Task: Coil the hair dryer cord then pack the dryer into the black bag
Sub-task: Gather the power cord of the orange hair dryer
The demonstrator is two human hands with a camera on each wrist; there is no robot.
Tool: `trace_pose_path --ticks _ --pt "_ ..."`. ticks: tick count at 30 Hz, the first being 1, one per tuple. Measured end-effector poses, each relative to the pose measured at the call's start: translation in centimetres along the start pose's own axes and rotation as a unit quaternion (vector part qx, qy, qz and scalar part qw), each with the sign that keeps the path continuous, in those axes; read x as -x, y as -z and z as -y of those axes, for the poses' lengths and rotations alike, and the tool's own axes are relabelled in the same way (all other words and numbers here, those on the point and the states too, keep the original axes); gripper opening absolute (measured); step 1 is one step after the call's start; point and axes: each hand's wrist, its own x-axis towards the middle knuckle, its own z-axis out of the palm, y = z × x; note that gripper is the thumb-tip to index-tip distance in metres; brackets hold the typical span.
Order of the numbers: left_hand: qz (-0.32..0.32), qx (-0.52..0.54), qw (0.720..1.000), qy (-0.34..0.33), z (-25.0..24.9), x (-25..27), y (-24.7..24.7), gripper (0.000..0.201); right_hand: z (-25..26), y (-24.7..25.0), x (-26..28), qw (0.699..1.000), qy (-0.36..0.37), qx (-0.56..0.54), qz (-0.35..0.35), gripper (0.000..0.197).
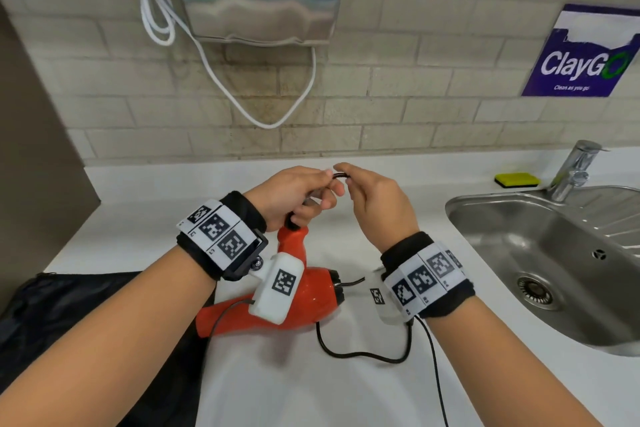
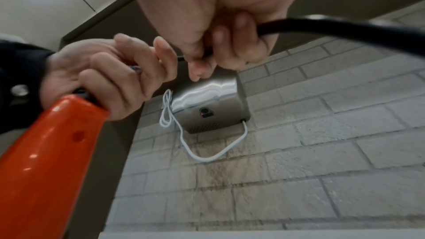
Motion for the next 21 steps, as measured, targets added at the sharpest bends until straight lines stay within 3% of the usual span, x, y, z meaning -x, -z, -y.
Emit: trace_pose_path --ticks 5,9,15,18,21 --pt "0.005 0.100 0.995 -0.023 0.4 -0.2 0.0 0.028 0.3 -0.6 -1.2 1.000 -0.007 -0.020 0.020 0.034" --pt "-0.037 0.198 0.979 -0.043 0.4 -0.4 0.9 0.027 -0.5 -3.1 0.4 0.984 -0.075 0.002 0.162 0.048" --pt "-0.116 0.249 0.958 -0.087 0.6 -0.9 2.8 0.035 -2.5 -4.8 4.7 0.934 -0.101 0.075 0.336 0.052" --pt "-0.150 0.240 0.954 -0.101 1.1 -1.2 3.0 0.034 -2.7 -4.5 6.1 0.933 -0.074 0.087 0.342 0.051" --pt "-0.155 0.210 0.959 -0.114 1.4 -1.1 2.6 0.032 -2.2 -3.6 6.3 0.934 0.010 0.145 0.327 0.051"
